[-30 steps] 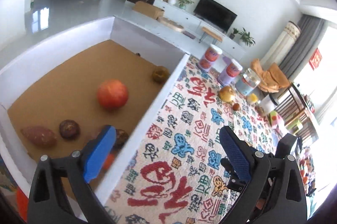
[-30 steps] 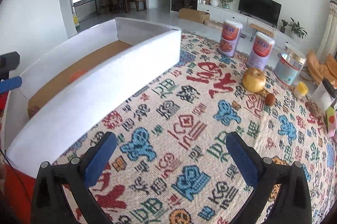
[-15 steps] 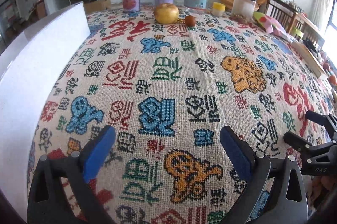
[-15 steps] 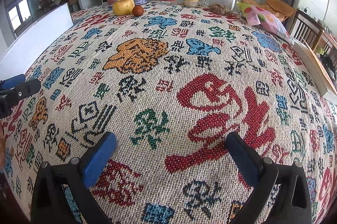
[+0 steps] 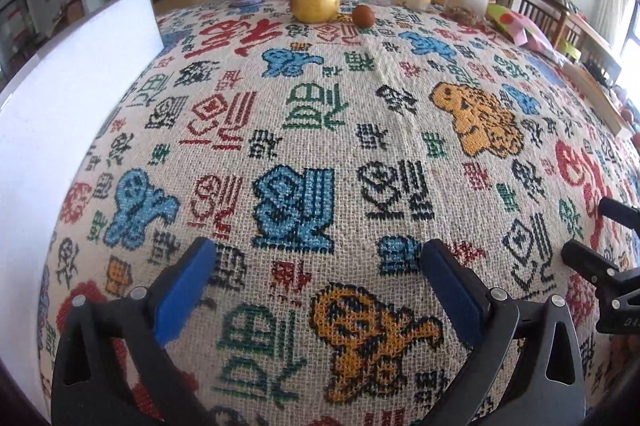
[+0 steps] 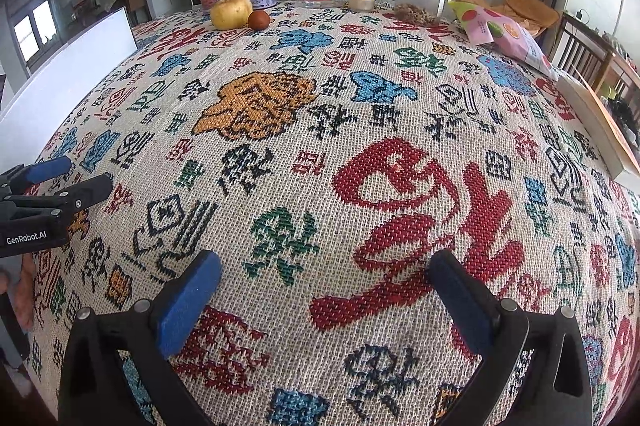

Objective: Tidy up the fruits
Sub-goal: 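Withdraw both tools from the box back over the table, then move the right tool to the small orange-brown fruit and close on it, then open the right tool and hold it above the orange-brown fruit, then lower the left tool onto the yellow pear and close on it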

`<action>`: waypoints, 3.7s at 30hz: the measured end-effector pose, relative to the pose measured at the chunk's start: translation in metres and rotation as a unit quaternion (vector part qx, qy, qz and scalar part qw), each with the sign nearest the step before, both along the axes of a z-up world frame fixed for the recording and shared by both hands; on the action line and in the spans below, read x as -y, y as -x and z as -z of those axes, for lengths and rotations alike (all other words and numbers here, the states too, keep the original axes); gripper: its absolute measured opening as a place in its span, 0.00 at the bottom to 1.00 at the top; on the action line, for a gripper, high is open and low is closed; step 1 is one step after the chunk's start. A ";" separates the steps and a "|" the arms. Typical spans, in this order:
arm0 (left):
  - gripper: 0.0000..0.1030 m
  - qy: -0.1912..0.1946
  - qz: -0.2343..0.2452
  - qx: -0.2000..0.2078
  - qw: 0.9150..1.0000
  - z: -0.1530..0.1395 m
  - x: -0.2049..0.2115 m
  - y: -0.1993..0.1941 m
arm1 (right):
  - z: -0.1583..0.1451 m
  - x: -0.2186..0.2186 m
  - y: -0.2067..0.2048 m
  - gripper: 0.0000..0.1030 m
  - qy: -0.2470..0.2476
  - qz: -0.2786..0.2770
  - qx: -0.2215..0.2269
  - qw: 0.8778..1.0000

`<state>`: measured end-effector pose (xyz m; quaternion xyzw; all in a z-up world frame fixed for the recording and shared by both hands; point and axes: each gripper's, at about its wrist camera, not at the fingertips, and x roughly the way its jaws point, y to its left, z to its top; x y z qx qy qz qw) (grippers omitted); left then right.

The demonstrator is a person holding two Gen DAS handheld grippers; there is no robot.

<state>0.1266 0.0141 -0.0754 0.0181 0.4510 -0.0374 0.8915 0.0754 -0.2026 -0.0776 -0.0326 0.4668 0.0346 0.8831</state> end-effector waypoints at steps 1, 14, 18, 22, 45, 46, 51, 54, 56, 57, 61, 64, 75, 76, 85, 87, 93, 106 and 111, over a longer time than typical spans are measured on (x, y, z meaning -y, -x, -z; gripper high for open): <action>1.00 0.000 0.000 0.000 1.000 0.000 0.000 0.000 | 0.000 0.000 0.000 1.00 0.000 0.000 0.000 1.000; 1.00 0.000 0.000 0.000 1.000 -0.001 0.000 0.000 | 0.000 0.000 0.000 1.00 0.000 0.001 -0.001 1.000; 1.00 0.000 0.000 0.000 1.000 -0.001 0.000 0.001 | 0.000 0.000 0.000 1.00 0.000 0.001 -0.001 1.000; 1.00 0.000 0.000 0.000 1.000 -0.001 -0.001 0.001 | 0.000 0.000 0.000 1.00 0.000 0.001 -0.001 1.000; 1.00 0.000 0.019 -0.001 1.000 0.002 -0.042 -0.026 | -0.024 -0.027 -0.120 0.99 -0.069 -0.045 0.016 0.996; 1.00 0.000 0.019 -0.001 1.000 0.002 -0.042 -0.026 | -0.025 -0.037 -0.148 0.96 -0.068 -0.052 0.019 0.996; 1.00 0.001 0.019 -0.001 1.000 0.003 -0.042 -0.026 | -0.017 -0.086 -0.256 0.75 -0.069 -0.073 0.003 0.995; 1.00 0.001 0.019 -0.001 1.000 0.003 -0.042 -0.026 | -0.007 -0.107 -0.291 0.70 -0.056 -0.069 0.000 0.996; 1.00 0.001 0.019 -0.001 1.000 0.003 -0.042 -0.026 | -0.002 -0.116 -0.298 0.40 -0.036 -0.068 0.002 0.997; 1.00 0.001 0.019 -0.001 1.000 0.003 -0.042 -0.026 | -0.001 -0.117 -0.297 0.27 -0.025 -0.073 0.006 0.997; 1.00 0.001 0.019 -0.001 1.000 0.003 -0.042 -0.026 | -0.008 -0.102 -0.270 0.27 -0.040 -0.068 0.019 0.997; 1.00 0.001 0.019 -0.001 1.000 0.003 -0.042 -0.026 | -0.014 -0.078 -0.230 0.27 -0.059 -0.071 0.010 0.996; 1.00 0.001 0.019 -0.001 1.000 0.003 -0.042 -0.026 | -0.012 0.002 -0.020 0.28 -0.042 -0.064 -0.016 0.997; 1.00 0.001 0.019 -0.001 1.000 0.003 -0.042 -0.026 | -0.012 0.000 -0.008 0.29 -0.025 -0.066 -0.010 0.997; 1.00 0.001 0.019 -0.001 1.000 0.003 -0.042 -0.027 | -0.005 0.000 0.006 0.88 -0.003 -0.043 0.008 0.999; 1.00 0.001 0.019 -0.001 1.000 0.003 -0.042 -0.027 | -0.005 -0.001 0.003 0.91 -0.008 -0.045 0.007 0.999; 1.00 0.001 0.019 -0.001 1.000 0.003 -0.042 -0.027 | -0.001 -0.006 0.003 1.00 -0.003 -0.055 -0.001 0.999; 0.99 0.004 0.032 -0.018 0.999 0.000 -0.040 -0.041 | -0.001 -0.005 0.004 1.00 -0.004 -0.054 -0.001 0.999; 0.99 0.043 0.035 -0.024 0.998 -0.009 -0.029 -0.104 | -0.001 -0.005 0.004 1.00 -0.004 -0.055 -0.001 0.998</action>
